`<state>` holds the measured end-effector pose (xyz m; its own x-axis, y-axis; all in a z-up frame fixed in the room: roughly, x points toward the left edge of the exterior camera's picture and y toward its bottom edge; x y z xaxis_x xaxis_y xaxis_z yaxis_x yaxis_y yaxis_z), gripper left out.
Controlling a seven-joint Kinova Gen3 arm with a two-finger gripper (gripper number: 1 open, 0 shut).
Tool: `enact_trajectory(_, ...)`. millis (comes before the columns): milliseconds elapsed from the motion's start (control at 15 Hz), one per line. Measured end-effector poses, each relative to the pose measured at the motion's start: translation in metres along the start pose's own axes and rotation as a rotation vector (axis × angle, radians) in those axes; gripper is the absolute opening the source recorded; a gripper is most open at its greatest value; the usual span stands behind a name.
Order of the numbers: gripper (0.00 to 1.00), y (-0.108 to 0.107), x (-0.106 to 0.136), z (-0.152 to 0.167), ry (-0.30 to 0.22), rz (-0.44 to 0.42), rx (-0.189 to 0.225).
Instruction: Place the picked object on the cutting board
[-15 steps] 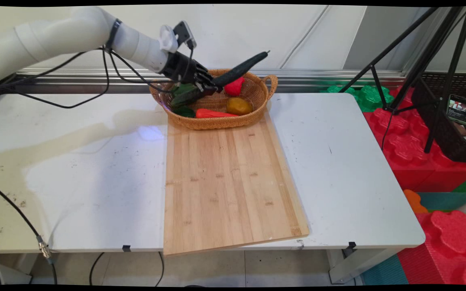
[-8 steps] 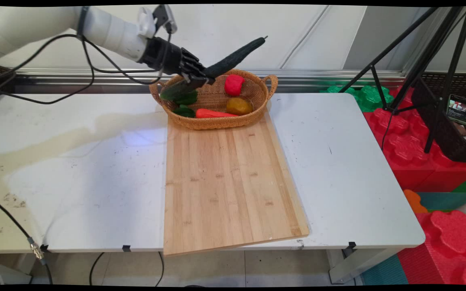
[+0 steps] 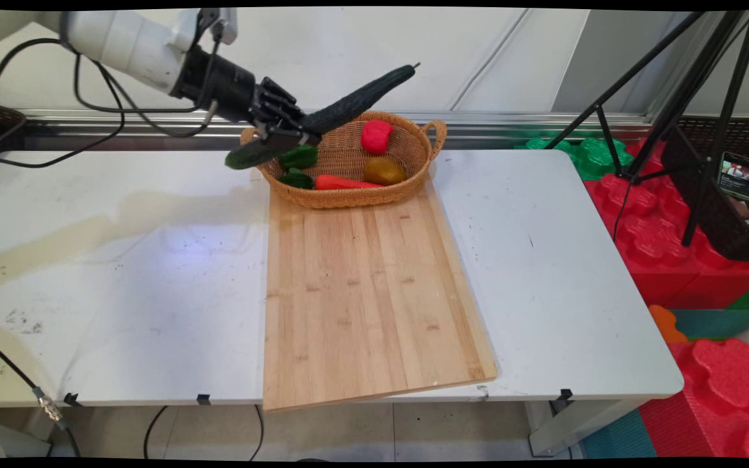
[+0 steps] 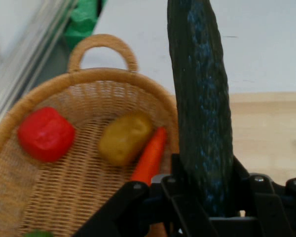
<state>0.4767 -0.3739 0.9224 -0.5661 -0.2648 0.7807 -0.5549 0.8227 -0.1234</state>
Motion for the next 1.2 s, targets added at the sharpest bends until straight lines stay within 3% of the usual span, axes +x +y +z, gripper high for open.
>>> enact_trajectory(467, 0.00, 0.039, -0.008, -0.010, -0.024, 0.050, -0.115)
enact_trajectory(800, 0.00, 0.064, -0.016, 0.008, -0.054, 0.082, -0.172)
enact_trajectory(1200, 0.00, 0.097, -0.041, 0.047, -0.139, 0.106, -0.228)
